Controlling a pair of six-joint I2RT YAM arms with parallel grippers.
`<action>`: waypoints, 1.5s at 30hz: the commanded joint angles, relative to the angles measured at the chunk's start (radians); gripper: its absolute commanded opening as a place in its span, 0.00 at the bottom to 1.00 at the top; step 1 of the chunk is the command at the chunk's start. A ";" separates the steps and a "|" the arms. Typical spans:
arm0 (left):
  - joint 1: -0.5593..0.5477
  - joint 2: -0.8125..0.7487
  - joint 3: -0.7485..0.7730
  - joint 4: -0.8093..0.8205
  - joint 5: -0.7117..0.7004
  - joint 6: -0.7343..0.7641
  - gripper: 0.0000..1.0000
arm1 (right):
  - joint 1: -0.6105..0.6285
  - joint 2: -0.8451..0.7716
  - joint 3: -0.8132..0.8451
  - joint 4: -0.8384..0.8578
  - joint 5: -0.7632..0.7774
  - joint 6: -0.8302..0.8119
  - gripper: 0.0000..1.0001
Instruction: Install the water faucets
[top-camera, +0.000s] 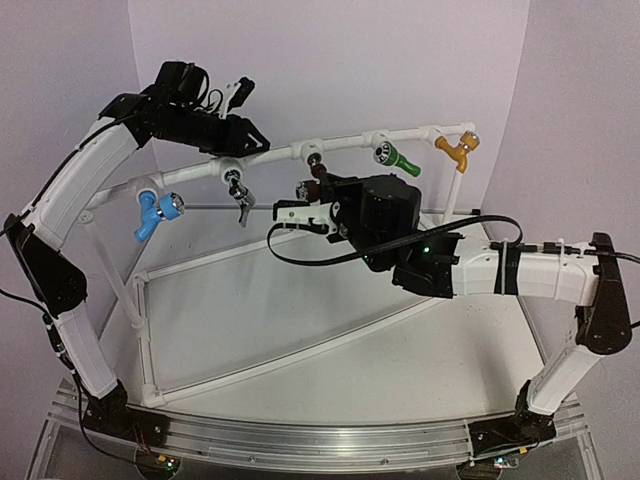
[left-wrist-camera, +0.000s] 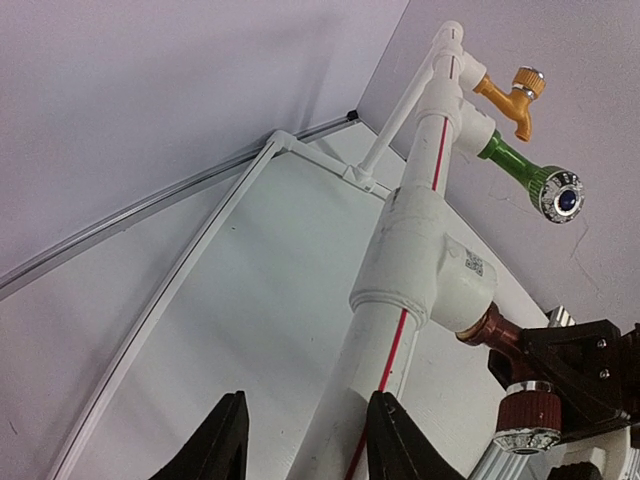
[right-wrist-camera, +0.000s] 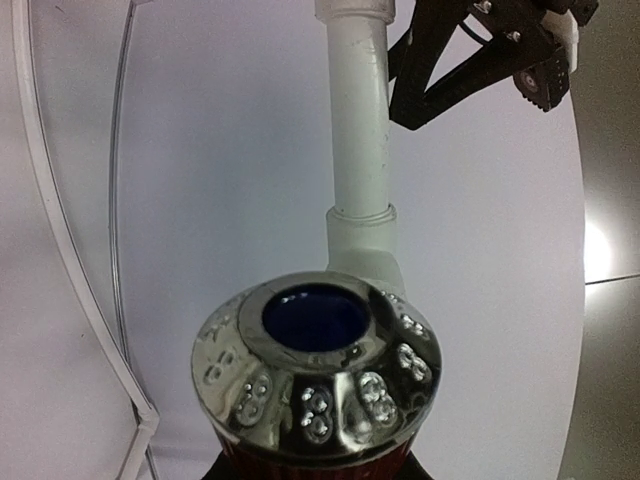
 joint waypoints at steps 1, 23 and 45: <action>-0.007 0.011 -0.044 -0.057 0.009 0.008 0.42 | -0.014 0.011 0.024 0.173 0.018 -0.046 0.00; -0.007 -0.034 -0.169 -0.035 0.091 0.023 0.57 | -0.018 0.021 0.056 0.145 -0.021 -0.030 0.00; -0.008 -0.033 -0.193 -0.038 0.078 0.030 0.52 | -0.049 0.048 0.108 0.118 -0.027 0.451 0.00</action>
